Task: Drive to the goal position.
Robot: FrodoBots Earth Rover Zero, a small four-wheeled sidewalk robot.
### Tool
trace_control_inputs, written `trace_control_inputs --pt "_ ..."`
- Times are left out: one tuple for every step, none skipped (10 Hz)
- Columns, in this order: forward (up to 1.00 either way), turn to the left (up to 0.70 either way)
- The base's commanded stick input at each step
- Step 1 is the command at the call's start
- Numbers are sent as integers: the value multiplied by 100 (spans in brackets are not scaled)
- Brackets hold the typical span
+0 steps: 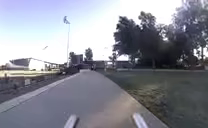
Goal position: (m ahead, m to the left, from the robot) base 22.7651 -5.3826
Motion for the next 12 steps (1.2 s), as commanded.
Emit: trace_control_inputs --pt "100 0" --pt "100 0" --pt "100 0" --pt "100 0" --pt "100 37" --pt "100 40" --pt "100 40" --pt "100 0" --pt "100 0" --pt "100 0" --pt "100 0" --pt "100 0"
